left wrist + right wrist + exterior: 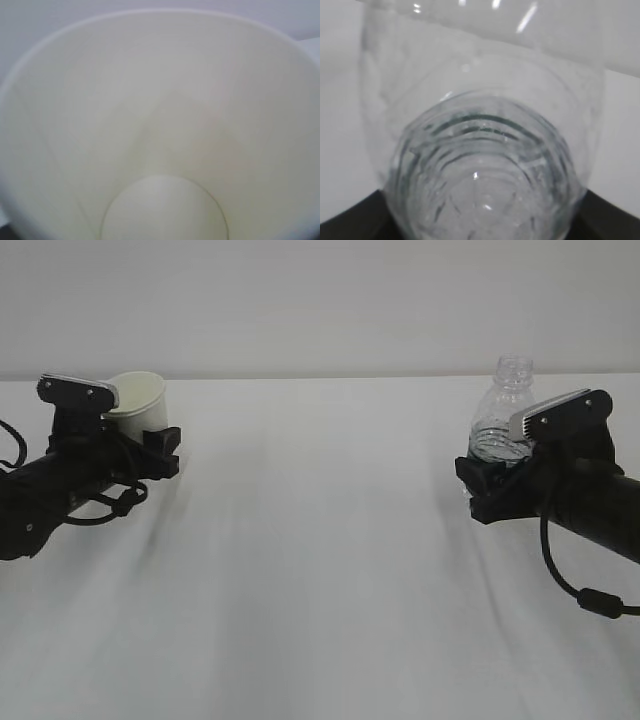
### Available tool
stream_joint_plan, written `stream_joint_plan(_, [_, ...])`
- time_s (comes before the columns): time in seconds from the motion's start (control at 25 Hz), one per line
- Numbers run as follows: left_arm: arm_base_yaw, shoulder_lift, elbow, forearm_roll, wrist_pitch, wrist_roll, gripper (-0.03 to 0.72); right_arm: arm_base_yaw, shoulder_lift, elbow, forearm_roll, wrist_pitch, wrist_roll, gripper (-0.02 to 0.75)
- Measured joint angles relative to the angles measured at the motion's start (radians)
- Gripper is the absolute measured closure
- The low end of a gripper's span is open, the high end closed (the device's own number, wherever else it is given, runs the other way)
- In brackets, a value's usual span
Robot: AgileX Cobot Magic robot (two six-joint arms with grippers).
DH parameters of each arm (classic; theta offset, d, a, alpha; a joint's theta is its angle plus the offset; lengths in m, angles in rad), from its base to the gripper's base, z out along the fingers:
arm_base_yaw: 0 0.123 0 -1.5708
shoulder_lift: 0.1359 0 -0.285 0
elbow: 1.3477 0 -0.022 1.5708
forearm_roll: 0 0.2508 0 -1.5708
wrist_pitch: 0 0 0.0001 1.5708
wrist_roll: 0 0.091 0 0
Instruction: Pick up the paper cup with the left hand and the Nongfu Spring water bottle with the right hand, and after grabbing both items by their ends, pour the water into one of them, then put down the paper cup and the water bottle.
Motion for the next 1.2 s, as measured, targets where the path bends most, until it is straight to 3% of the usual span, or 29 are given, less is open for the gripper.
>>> stream_joint_plan(0.32, [0.0,-0.156,0.145,0.208,-0.034,-0.106,0.214,0.0,-0.007,0.0,-0.034,0.022,0.0,0.266])
stream_joint_plan(0.72, [0.0,-0.203,0.178,0.663,-0.132,-0.374,0.214,-0.001,-0.17,0.002,-0.11,0.173,0.042,0.267])
stream_joint_plan(0.96, [-0.016,-0.203,0.178,0.887,-0.17,-0.477,0.22,-0.001,-0.276,0.004,-0.201,0.258,0.081,0.267])
stream_joint_plan(1.2, [-0.088,-0.203,0.178,0.979,-0.187,-0.521,0.221,-0.001,-0.36,0.006,-0.314,0.347,0.148,0.267])
